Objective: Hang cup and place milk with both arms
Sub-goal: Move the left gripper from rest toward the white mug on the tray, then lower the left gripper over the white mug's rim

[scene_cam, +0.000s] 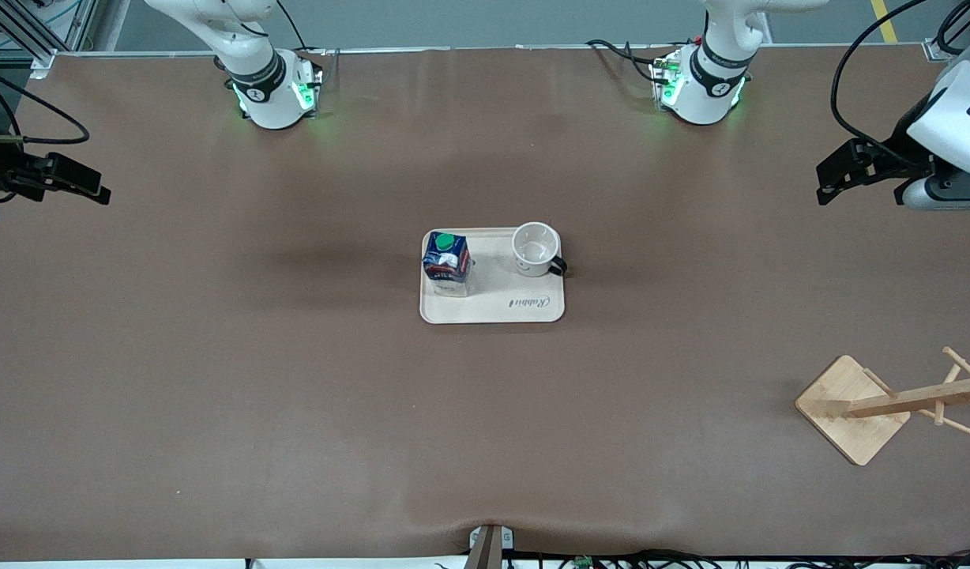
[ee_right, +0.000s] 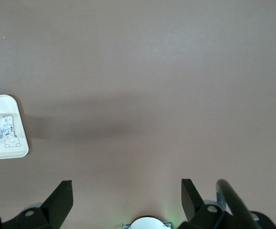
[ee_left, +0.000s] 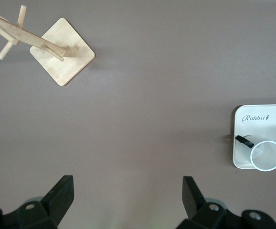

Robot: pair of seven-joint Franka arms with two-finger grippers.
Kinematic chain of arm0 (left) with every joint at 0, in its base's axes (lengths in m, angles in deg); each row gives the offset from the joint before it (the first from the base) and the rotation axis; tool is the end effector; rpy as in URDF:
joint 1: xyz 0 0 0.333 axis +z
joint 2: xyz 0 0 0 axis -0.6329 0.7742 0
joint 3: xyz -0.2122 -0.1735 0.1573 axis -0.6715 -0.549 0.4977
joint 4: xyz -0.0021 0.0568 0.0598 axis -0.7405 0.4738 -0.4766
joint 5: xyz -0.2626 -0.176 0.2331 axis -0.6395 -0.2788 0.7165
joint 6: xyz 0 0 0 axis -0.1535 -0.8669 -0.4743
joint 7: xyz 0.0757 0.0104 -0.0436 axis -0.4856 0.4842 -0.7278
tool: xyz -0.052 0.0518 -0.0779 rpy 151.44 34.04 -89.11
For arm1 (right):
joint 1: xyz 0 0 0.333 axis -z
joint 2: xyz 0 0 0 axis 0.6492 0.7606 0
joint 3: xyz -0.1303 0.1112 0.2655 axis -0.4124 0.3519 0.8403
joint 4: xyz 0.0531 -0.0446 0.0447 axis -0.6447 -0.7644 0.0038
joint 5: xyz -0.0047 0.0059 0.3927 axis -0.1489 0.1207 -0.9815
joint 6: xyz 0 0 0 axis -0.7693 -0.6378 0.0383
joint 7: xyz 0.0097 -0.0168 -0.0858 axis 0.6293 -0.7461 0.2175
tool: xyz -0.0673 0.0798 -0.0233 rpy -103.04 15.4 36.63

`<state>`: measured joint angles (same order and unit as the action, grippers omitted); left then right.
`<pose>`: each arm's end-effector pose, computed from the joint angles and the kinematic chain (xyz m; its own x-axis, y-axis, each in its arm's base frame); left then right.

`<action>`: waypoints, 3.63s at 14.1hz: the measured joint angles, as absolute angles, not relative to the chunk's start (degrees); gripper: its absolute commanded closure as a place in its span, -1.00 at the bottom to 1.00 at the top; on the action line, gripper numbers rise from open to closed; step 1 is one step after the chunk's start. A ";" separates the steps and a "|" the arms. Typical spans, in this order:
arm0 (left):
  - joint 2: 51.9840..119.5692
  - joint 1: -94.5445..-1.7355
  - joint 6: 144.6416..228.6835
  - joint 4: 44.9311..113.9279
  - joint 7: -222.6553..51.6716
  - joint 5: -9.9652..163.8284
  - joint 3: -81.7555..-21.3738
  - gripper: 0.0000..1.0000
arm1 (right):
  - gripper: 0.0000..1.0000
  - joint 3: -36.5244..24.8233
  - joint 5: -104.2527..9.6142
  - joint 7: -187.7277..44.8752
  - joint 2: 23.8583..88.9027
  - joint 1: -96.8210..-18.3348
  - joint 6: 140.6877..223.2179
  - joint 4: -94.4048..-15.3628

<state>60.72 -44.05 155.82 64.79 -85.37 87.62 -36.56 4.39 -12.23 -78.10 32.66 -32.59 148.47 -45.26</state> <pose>0.5461 -0.0735 0.6547 0.9995 -0.0274 0.0135 -0.0271 -0.9993 -0.0275 0.5375 -0.0253 0.6216 0.9892 -0.0776 -0.1243 -0.0818 -0.9962 -0.0285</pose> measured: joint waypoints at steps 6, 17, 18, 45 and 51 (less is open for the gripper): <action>61.43 -44.04 155.79 64.74 -85.37 87.62 -36.56 -1.00 | -1.00 4.39 -12.23 -78.10 32.66 -32.59 148.46 -45.26; 64.16 -44.54 154.83 66.28 -97.44 87.62 -40.66 -1.00 | -1.00 4.38 -12.23 -78.10 32.67 -32.59 148.36 -45.26; 64.54 -44.57 154.83 66.51 -99.52 87.62 -41.52 -1.00 | -1.00 4.35 -12.23 -78.10 32.68 -32.59 148.36 -45.26; 67.29 -46.91 177.80 89.29 -144.29 87.62 -58.95 -1.00 | -1.00 4.07 -12.23 -76.80 32.72 -32.33 148.41 -45.26; 68.92 -48.13 181.20 90.39 -147.86 87.62 -59.00 -1.00 | -1.00 4.04 -12.23 -76.75 32.72 -32.30 148.50 -45.26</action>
<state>68.92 -48.13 181.20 90.39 -147.86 87.62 -59.00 4.04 -12.23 -76.75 32.72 -32.30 148.50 -45.26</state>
